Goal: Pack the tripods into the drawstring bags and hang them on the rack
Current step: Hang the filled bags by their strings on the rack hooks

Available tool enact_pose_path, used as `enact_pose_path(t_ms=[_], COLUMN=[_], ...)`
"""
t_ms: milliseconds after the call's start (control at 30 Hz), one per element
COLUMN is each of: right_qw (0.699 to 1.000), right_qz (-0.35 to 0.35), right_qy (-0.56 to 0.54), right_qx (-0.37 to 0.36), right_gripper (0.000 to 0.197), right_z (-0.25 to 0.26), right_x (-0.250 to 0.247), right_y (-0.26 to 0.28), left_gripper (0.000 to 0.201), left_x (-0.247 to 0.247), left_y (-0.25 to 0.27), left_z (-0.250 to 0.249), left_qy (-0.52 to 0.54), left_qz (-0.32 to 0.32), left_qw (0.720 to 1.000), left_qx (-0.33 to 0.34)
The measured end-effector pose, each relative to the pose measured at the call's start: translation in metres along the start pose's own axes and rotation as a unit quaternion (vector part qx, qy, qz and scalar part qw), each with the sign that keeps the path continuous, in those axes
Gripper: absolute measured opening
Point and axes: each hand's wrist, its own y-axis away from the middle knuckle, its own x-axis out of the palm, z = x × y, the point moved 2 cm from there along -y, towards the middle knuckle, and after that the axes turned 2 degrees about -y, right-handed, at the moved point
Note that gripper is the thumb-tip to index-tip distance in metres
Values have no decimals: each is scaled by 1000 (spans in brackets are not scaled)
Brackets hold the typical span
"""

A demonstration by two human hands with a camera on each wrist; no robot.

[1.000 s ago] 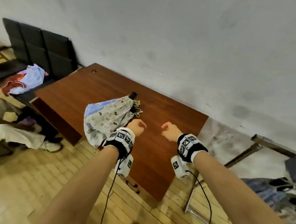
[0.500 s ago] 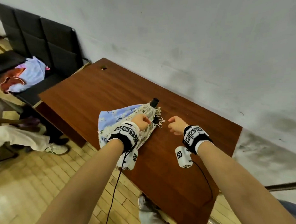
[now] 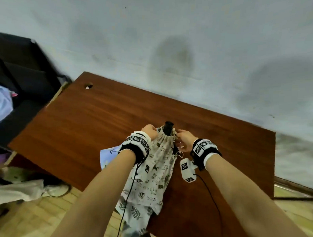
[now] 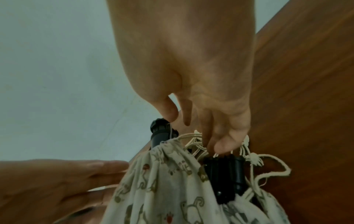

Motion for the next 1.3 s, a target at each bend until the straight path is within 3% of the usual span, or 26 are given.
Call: enact_pose_path(t_ms=[100,167,233,333,433,467,567,667,767,900,967,1067,1300], right_qw=[995,992,991,994,987,985,965,944,928,925,931,926,888], right_qz=[-50,-56,-84,-98,-140,-154,-200,-211,-231,-232,-237,-254,-304], right_qy=[84,111,95,36,-61,-77,-167,-251,-289,-284,-252,-231,-237], right_qx=[-20,-37,-34,-27,42,29,5,-22,-49,-100,-120,-159,-252], right_gripper=[53,47,45,42,21,21,24,23,27,32,33,32,23], right_z=[-1,1,-2,-6,-5,-6,-2,2,11,32,46,65,89], right_x=[6,13,16,23,31,33,35,35,25,9,1,-10,-29], right_y=[-19,-17,-22,-29,-25,-29,-20,-5,16,47,67,104,193], left_gripper=[31,21,28,26,23,15,17,13,28,26,16,18,13], left_x=[-3,-1,4,9,16,15,13,-4,-26,-43,-51,-68,-90], left_y=[-39,-60,-79,-95,-112,-109,-111,-97,-76,-58,-47,-18,60], left_z=[-1,-3,-3,-6,-5,-6,-6,-14,-31,-56,-73,-103,-170], left_qy=[-4,-5,6,32,40,43,93,174,222,123,88,25,26], left_qz=[47,74,95,124,152,154,134,139,191,196,179,153,197], left_qw=[999,997,995,992,987,987,986,974,953,960,958,952,915], left_qx=[15,10,0,-10,11,21,32,35,73,160,203,264,350])
